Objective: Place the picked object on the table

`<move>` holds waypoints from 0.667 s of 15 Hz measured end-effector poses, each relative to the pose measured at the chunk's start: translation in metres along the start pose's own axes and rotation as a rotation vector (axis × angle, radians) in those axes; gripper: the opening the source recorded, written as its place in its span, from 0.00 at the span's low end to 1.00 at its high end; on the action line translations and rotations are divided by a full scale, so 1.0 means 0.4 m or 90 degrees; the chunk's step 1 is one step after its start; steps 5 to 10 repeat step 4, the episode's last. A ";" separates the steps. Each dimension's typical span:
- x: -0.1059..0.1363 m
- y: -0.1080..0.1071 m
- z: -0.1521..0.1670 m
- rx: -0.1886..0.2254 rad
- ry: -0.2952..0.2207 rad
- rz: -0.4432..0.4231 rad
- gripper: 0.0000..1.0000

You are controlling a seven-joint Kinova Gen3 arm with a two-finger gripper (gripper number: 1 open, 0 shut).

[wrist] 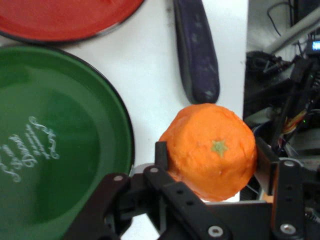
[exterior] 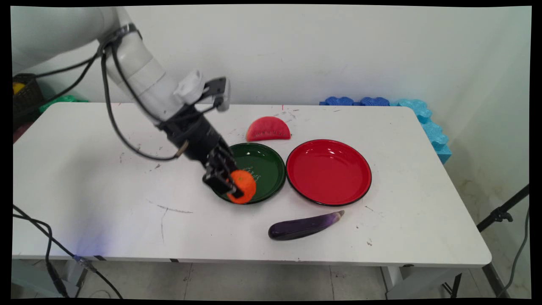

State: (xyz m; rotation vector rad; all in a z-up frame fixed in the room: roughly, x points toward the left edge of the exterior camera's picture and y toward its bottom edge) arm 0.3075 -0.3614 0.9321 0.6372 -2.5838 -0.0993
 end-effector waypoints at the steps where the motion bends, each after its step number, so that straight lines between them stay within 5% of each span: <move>1: -0.014 0.012 0.017 0.000 -0.003 0.000 0.00; 2: -0.029 0.022 0.039 0.002 -0.006 0.000 1.00; 10: -0.052 0.032 0.083 0.008 -0.009 0.002 1.00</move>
